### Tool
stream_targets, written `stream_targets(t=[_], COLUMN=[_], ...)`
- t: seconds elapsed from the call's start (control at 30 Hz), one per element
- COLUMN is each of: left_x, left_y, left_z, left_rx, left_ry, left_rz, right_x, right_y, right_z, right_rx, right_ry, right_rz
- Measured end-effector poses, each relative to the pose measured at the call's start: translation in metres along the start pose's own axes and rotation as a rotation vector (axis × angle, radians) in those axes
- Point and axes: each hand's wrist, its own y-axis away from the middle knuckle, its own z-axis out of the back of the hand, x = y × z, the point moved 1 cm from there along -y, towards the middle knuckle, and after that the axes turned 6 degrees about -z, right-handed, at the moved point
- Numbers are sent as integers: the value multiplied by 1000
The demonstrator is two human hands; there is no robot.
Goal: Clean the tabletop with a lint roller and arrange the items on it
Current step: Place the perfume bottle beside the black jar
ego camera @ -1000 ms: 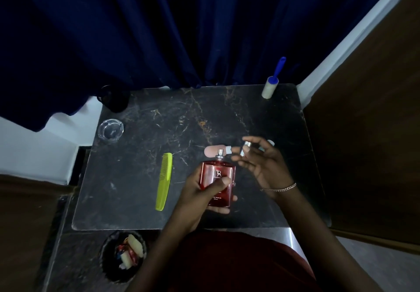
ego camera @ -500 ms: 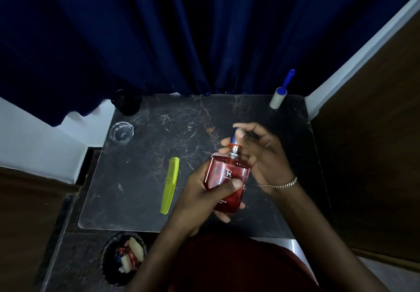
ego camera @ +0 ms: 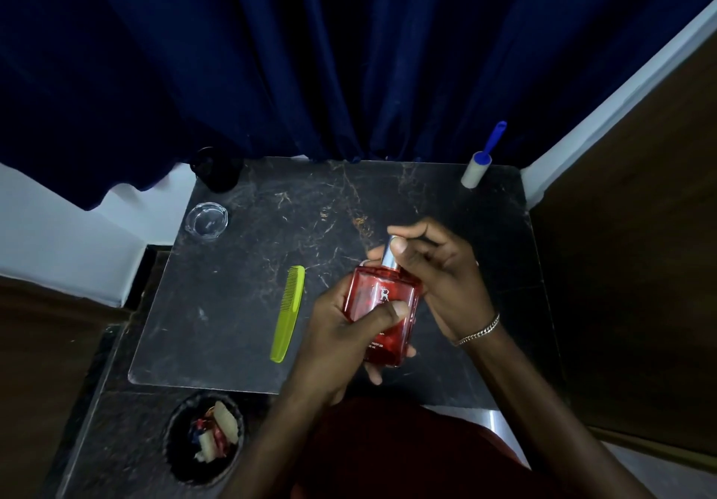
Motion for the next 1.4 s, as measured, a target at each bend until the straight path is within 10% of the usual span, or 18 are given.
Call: stream_targets(t=[1.4], left_x=[14], left_y=[-132], left_z=[220], left_rx=[-200], left_ry=[-87], left_rz=[127], right_x=[-110], right_y=[-154], right_z=[-122], right_rx=[-37], right_ry=[381], right_rz=[-361])
